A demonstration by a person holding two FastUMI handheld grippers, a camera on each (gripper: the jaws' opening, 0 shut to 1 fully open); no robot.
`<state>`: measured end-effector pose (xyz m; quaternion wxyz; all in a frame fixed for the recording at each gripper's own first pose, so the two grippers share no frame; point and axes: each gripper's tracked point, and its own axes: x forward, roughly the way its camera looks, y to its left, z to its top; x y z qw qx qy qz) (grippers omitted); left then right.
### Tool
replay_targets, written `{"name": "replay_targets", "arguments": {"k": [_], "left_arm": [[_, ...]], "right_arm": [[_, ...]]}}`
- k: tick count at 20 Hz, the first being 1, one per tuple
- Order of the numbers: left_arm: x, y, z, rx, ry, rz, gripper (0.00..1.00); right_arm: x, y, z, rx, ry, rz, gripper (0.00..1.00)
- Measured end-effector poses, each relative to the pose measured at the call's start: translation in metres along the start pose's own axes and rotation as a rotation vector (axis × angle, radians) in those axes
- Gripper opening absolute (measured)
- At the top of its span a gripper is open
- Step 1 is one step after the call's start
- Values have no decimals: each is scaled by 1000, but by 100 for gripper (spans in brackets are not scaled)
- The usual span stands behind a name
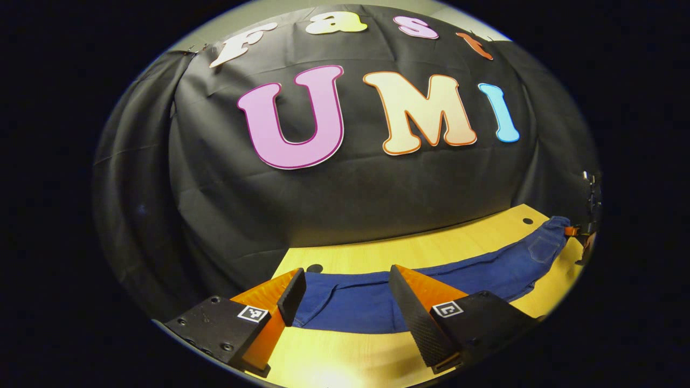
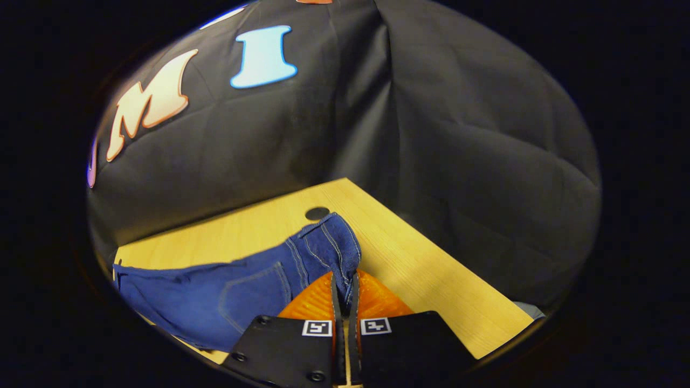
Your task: Grasp the waist and the cuffs of the jeans and fold them to make the two legs overlap; first hold the waist and fold one-third of the jeans toward the cuffs, then hold the cuffs and fold the remaining one-third in the same direction to finish folding.
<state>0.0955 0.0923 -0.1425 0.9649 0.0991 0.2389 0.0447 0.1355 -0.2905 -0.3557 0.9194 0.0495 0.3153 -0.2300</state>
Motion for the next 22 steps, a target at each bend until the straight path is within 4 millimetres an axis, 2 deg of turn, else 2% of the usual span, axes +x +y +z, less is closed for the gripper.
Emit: {"name": "replay_targets", "arguments": {"k": [2, 5, 7, 9, 11, 13, 14, 17, 22], "left_arm": [[6, 12, -2, -6, 3, -7, 95], [15, 27, -1, -4, -2, -23, 95], [23, 38, 0, 2, -6, -36, 95], [30, 50, -3, 8, -1, -47, 94], [36, 61, -5, -7, -8, -62, 95], [44, 77, -8, -20, -10, -76, 94], [45, 85, -9, -22, -13, -83, 95], [53, 111, -16, -40, -12, -95, 95], [59, 149, -37, -82, -3, -109, 95]], "right_arm": [[-27, 9, 26, 20, -55, 35, 3], [-71, 11, 49, 32, -113, 103, 5], [-106, 5, 57, 12, -143, 146, 5], [-127, 5, 61, 0, -176, 187, 2], [-163, 2, 70, -15, -215, 220, 5], [-190, -3, 81, -18, -236, 248, 5], [-198, -11, 88, -16, -248, 260, 5], [-220, -25, 90, -30, -279, 302, 5], [-215, -23, 72, -56, -300, 396, 5]]}}
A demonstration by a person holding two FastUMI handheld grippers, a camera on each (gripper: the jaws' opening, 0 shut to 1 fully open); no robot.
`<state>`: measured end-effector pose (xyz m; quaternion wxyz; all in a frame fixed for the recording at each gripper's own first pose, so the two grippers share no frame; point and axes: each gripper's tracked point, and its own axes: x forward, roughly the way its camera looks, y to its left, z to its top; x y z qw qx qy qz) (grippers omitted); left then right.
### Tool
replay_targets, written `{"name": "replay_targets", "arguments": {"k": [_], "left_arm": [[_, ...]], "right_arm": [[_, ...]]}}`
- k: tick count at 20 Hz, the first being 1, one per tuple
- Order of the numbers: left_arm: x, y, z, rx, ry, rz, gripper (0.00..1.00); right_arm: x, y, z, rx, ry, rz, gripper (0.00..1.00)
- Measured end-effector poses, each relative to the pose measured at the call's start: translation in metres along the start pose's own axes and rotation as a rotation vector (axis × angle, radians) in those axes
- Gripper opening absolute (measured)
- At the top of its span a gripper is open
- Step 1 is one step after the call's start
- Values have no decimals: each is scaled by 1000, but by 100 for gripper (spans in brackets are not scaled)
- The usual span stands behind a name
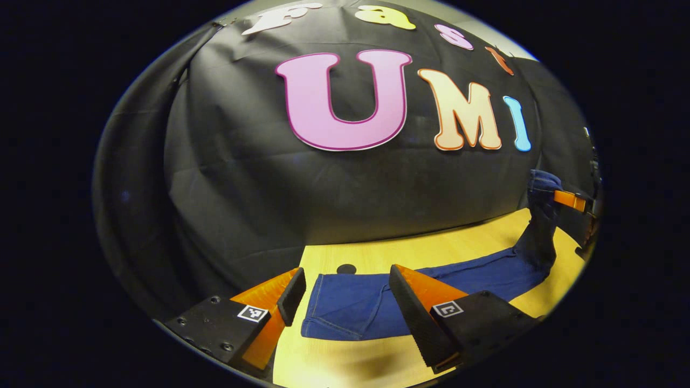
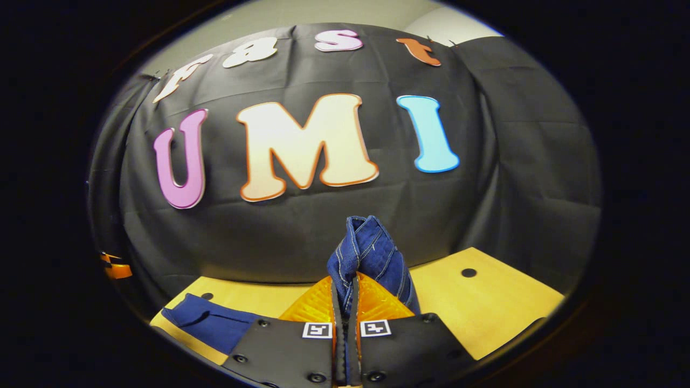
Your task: Grasp the waist and the cuffs of the jeans and fold them to make the two legs overlap; first hold the waist and fold one-third of the jeans toward the cuffs, then hold the cuffs and fold the remaining one-third in the same direction to finish folding.
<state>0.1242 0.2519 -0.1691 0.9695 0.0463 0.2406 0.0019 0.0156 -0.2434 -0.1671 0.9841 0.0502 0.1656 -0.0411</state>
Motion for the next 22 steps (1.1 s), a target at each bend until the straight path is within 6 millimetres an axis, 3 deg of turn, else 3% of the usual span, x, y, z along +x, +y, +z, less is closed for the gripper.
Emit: {"name": "replay_targets", "arguments": {"k": [5, 10, 11, 12, 15, 17, 19, 22], "left_arm": [[-8, 41, -17, -12, 20, 15, 95], [-14, 72, -35, -25, 48, 43, 95], [-15, 76, -39, -32, 55, 46, 95], [-13, 78, -42, -42, 63, 45, 95], [-6, 77, -57, -71, 89, 33, 95], [1, 74, -66, -88, 104, 14, 95], [12, 71, -75, -99, 118, 1, 95], [28, 64, -83, -108, 141, -27, 95]], "right_arm": [[10, 5, -20, -26, 65, 108, 2], [-2, -1, -44, -108, 177, 187, 5], [-4, -6, -44, -122, 197, 199, 5], [0, 3, -47, -141, 215, 207, 6], [-1, 3, -39, -197, 245, 222, 4], [-5, 8, -36, -178, 266, 273, 11], [-9, 5, -15, -152, 263, 323, 29], [-17, -8, 27, -192, 208, 329, 80]]}}
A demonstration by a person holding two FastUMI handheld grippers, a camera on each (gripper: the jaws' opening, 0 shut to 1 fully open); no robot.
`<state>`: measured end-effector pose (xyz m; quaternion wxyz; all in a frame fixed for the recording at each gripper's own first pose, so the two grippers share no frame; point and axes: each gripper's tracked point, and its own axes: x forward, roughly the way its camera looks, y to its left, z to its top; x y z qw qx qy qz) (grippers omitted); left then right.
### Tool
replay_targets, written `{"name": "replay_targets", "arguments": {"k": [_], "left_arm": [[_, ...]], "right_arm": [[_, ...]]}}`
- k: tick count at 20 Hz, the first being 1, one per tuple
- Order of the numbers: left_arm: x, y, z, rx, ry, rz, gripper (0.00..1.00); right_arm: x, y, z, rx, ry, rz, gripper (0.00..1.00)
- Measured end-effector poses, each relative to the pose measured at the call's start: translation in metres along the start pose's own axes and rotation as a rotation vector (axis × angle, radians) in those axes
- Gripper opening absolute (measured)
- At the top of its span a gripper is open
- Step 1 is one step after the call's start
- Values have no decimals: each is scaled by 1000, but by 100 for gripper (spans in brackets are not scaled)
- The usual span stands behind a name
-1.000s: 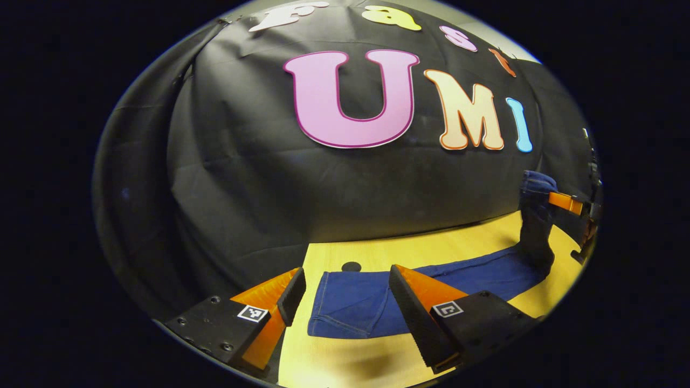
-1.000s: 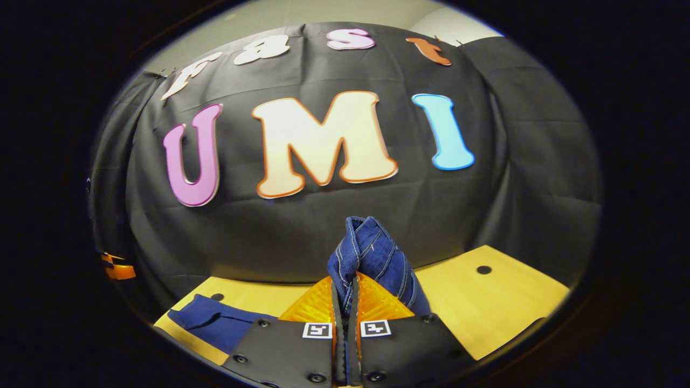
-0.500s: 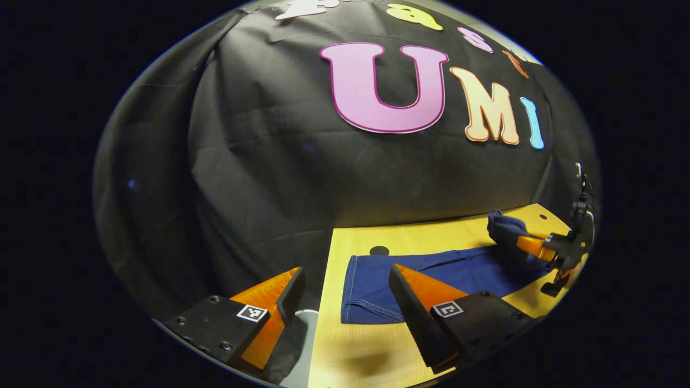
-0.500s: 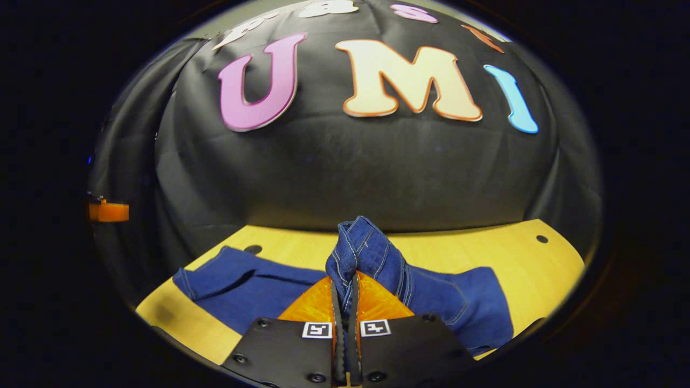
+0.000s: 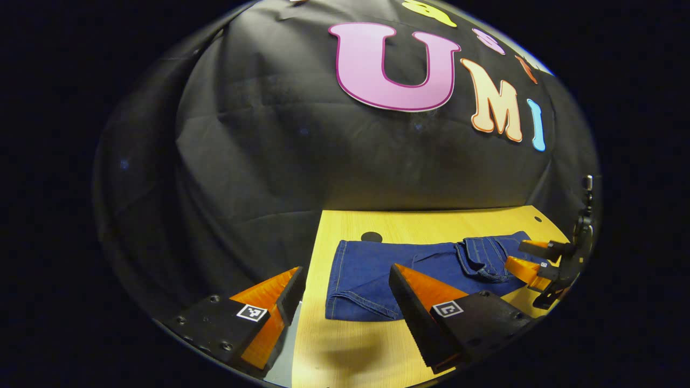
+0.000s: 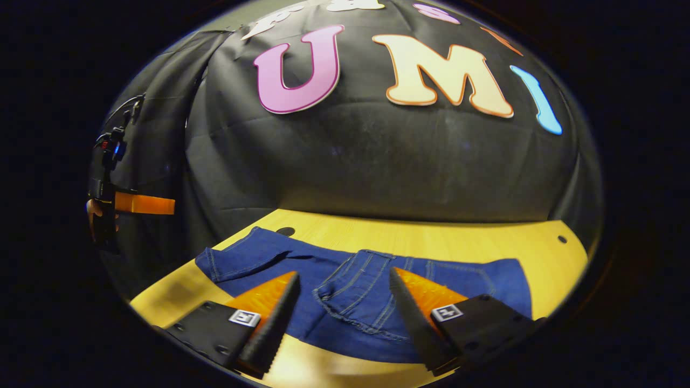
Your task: Grasp the waist and the cuffs of the jeans and fold them to make the two legs overlap; first hold the waist and fold one-third of the jeans toward the cuffs, then hold the cuffs and fold the remaining one-third in the same direction to finish folding.
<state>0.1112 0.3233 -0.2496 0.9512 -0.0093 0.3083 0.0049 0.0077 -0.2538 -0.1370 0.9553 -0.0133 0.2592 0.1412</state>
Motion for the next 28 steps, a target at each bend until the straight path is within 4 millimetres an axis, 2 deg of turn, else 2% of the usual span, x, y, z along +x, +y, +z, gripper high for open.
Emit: {"name": "replay_targets", "arguments": {"k": [1, 4, 7, 12, 16, 21, 25, 28], "left_arm": [[7, -3, -2, -3, 8, -9, 95], [28, -5, -17, -18, 45, -28, 95], [37, -6, -33, -46, 84, -57, 95], [66, 2, -76, -101, 184, -64, 95], [85, 3, -107, -109, 270, -54, 95], [82, 5, -108, -53, 291, -51, 95], [85, 7, -107, -42, 297, -44, 77], [86, -11, -103, -78, 278, -82, 24]], "right_arm": [[-8, -2, 9, -18, -17, -15, 96], [-29, -24, 14, -35, -48, -65, 97], [-54, -54, 19, -38, -44, -134, 99], [-93, -93, 14, -46, -5, -232, 100], [-109, -105, 6, -48, 21, -272, 99], [-112, -100, 0, -54, 39, -275, 99], [-116, -103, 2, -47, 38, -284, 99], [-122, -112, 8, -71, 12, -293, 99]]}}
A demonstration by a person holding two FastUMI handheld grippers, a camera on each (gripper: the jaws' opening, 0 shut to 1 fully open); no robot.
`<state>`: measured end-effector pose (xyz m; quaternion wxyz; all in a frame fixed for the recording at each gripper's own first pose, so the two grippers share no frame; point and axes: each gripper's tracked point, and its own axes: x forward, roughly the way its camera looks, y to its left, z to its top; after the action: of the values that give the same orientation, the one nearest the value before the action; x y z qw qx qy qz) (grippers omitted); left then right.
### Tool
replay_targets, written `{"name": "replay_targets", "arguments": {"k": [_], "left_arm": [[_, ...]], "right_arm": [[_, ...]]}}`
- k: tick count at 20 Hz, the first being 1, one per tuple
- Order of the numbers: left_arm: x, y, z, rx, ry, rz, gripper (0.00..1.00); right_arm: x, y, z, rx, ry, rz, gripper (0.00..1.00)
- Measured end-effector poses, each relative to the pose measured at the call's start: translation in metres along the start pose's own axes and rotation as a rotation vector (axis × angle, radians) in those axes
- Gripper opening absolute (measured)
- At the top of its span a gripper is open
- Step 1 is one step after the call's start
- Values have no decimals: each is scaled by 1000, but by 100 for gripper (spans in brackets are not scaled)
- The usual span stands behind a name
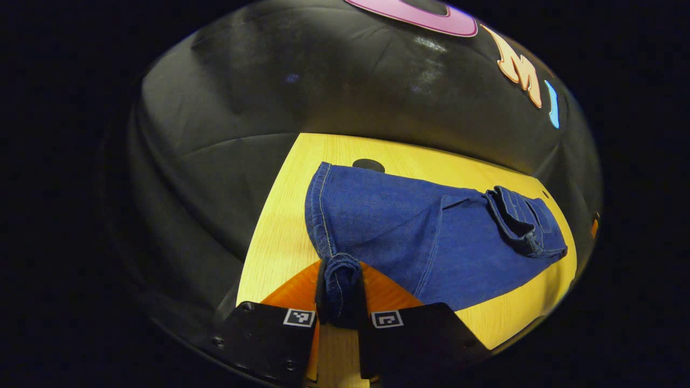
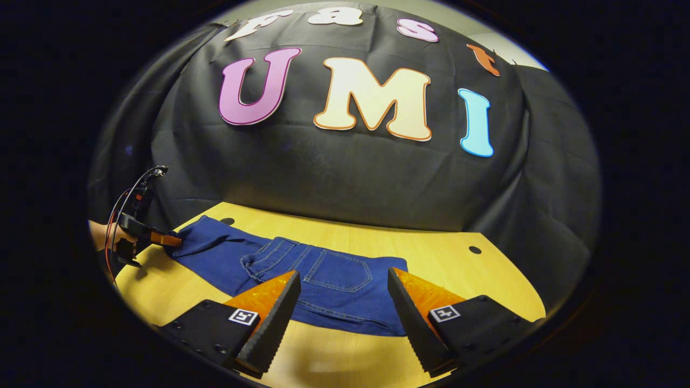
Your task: Grasp the waist and the cuffs of the jeans and fold them to make the two legs overlap; first hold the waist and fold one-third of the jeans toward the cuffs, then hold the cuffs and fold the remaining one-third in the same direction to finish folding.
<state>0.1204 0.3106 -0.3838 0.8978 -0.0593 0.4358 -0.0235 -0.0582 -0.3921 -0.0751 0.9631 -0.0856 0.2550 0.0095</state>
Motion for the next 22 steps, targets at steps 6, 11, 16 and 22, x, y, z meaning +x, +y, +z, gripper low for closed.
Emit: {"name": "replay_targets", "arguments": {"k": [6, 11, 16, 22], "left_arm": [[-17, -15, 23, 11, -43, 17, 0], [-53, -64, 74, 8, -142, -10, 0], [-70, -127, 107, 46, -205, -39, 0], [-85, -208, 139, 79, -262, -102, 0]], "right_arm": [[-5, -20, -9, 35, -10, 9, 99], [-10, -40, -2, 18, -25, 63, 99], [-19, -69, 7, 30, -47, 86, 99], [-39, -113, 12, 33, -72, 74, 99]]}}
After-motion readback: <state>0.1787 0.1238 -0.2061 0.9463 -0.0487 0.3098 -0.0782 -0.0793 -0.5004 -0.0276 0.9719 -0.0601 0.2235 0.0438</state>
